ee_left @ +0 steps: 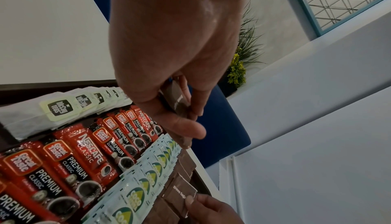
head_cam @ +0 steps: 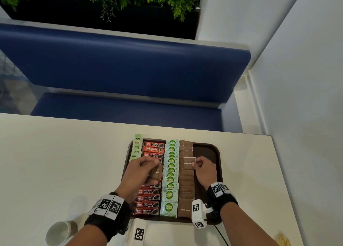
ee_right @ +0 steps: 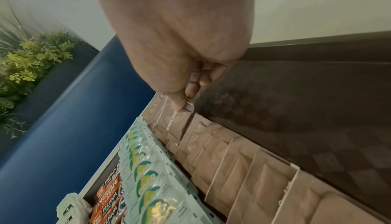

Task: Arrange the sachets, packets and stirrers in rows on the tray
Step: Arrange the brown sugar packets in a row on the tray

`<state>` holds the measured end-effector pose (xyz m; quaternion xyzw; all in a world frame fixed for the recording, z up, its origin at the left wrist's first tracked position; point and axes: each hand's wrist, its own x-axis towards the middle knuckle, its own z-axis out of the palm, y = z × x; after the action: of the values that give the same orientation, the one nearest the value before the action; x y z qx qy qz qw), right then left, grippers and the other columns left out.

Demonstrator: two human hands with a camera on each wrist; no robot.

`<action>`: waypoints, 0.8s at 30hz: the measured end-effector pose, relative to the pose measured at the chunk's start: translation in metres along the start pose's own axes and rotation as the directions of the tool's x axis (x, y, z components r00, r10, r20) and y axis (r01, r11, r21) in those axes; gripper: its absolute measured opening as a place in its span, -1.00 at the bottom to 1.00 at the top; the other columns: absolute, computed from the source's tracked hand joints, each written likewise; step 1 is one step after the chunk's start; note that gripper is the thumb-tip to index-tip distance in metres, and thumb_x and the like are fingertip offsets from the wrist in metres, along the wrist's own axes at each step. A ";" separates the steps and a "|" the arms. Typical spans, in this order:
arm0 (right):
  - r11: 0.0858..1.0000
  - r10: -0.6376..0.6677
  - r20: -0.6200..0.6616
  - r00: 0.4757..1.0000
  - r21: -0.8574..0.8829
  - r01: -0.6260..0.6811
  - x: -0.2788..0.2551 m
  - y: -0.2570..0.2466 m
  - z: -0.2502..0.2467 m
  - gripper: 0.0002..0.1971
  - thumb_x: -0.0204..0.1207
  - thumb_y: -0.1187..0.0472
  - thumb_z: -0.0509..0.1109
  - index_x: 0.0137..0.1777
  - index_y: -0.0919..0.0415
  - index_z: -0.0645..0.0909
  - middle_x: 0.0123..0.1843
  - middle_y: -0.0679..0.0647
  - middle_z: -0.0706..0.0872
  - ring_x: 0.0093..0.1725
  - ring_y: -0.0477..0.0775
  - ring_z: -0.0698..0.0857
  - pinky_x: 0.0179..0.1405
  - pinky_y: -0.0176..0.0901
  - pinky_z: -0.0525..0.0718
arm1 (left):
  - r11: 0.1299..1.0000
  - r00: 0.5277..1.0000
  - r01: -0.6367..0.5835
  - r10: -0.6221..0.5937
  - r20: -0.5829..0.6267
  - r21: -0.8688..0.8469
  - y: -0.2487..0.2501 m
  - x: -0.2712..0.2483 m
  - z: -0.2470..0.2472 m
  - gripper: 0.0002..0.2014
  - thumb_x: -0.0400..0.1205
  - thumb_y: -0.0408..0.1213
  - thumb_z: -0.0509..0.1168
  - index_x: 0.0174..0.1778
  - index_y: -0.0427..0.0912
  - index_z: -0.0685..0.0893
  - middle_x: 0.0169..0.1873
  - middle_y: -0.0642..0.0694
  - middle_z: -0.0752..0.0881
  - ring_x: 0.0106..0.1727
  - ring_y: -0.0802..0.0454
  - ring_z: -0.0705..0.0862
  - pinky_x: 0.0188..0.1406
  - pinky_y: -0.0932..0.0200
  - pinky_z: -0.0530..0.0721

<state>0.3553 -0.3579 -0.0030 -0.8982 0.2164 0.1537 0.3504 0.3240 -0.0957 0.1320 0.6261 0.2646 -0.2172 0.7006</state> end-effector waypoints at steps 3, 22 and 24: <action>1.000 -0.002 -0.027 1.000 -0.004 0.002 -0.005 -0.004 -0.001 -0.87 0.66 0.04 0.53 -0.06 -0.15 0.62 -0.16 -0.18 0.77 0.14 0.16 0.67 0.23 0.12 0.64 | 1.000 1.000 -0.006 0.006 0.001 0.007 -0.001 0.000 0.000 -0.87 0.77 -0.29 0.46 0.14 -0.27 0.85 -0.09 -0.21 0.93 -0.22 -0.10 0.91 -0.40 0.13 0.84; 0.999 -0.024 -0.039 0.999 -0.026 0.023 -0.013 -0.005 0.000 -0.73 0.56 -0.03 0.62 -0.10 -0.15 0.52 -0.26 -0.22 0.74 0.03 0.07 0.70 0.26 0.25 0.65 | 0.999 0.999 0.024 -0.025 -0.022 -0.041 -0.008 0.003 -0.007 -0.88 0.78 -0.36 0.44 0.17 -0.28 0.86 0.02 -0.27 0.92 -0.10 -0.14 0.93 -0.27 0.03 0.89; 1.000 -0.019 -0.026 0.999 -0.019 0.018 -0.014 -0.004 -0.002 -0.69 0.54 -0.06 0.63 -0.11 -0.16 0.49 -0.29 -0.21 0.74 0.00 0.08 0.75 0.24 0.29 0.69 | 0.998 1.000 0.022 -0.023 -0.002 -0.059 -0.009 0.004 -0.008 -0.86 0.78 -0.45 0.40 0.18 -0.30 0.84 0.08 -0.30 0.90 -0.07 -0.14 0.94 -0.19 -0.01 0.91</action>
<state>0.3457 -0.3530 0.0060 -0.9053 0.2111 0.1407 0.3406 0.3206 -0.0890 0.1222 0.6025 0.2788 -0.2164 0.7158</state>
